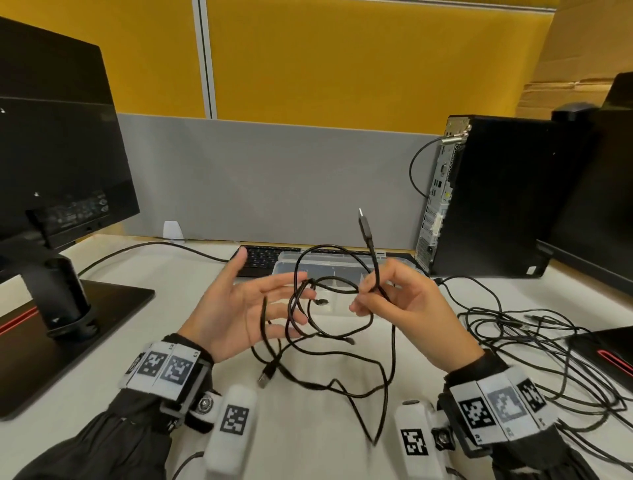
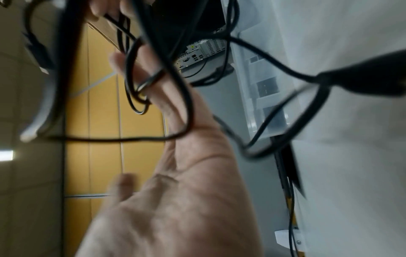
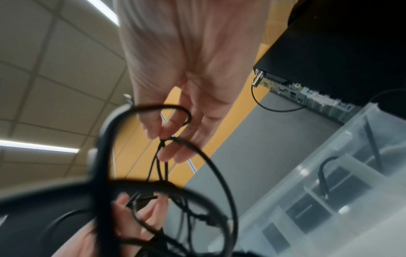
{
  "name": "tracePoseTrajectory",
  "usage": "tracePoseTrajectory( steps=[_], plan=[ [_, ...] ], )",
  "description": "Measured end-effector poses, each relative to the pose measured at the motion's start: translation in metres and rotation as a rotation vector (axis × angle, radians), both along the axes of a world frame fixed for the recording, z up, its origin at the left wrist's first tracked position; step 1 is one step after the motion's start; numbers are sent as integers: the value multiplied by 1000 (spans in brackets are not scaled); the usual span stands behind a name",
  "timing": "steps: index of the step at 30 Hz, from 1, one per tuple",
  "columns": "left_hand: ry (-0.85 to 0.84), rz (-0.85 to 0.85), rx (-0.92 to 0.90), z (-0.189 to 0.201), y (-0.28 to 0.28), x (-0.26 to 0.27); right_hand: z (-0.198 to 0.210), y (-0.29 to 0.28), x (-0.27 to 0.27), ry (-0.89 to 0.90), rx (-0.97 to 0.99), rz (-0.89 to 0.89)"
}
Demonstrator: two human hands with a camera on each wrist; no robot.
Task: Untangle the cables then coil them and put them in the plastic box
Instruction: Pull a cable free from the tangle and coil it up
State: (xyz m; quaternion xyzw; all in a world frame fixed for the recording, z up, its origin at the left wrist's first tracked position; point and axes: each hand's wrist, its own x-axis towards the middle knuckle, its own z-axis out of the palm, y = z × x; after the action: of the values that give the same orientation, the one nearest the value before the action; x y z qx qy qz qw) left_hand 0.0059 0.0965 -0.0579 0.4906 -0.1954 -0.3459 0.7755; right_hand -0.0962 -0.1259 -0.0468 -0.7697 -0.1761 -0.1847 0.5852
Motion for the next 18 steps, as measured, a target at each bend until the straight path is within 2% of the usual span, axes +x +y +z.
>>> tracePoseTrajectory(
  steps=[4,7,10,12,16,18],
  plan=[
    [-242,148,146,4,-9,-8,-2,-6,1,-26,-226,-23],
    [-334,213,256,6,-10,-12,-4,-7,3,-93,-434,-78],
    [-445,288,386,10,-10,-15,-3,-5,2,-111,-498,-108],
    [-618,353,523,11,-9,-16,-3,-4,2,-132,-527,-115],
    [-1106,400,854,10,-6,-13,-2,-3,1,-131,-538,-108],
    [-1186,371,908,9,-6,-12,-1,-1,0,-112,-528,-104]
  ],
)
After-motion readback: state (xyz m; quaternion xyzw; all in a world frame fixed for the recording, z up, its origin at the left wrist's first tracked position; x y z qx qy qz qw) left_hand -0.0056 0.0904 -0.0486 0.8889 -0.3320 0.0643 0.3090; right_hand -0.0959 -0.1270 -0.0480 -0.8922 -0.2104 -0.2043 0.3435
